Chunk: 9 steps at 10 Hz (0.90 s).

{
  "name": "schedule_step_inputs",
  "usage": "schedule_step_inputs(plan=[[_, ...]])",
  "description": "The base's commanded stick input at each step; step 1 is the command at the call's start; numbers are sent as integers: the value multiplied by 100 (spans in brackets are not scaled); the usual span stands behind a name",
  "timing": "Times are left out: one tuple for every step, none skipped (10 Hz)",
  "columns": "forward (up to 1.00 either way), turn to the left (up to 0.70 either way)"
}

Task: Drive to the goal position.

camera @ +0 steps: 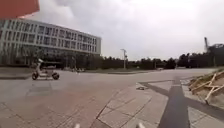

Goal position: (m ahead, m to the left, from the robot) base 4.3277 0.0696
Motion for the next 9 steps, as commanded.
schedule_step_inputs(plan=[[50, 0], [50, 0], [50, 0], [50, 0], [50, 0], [50, 0], [50, 0], [50, 0], [50, 0]])
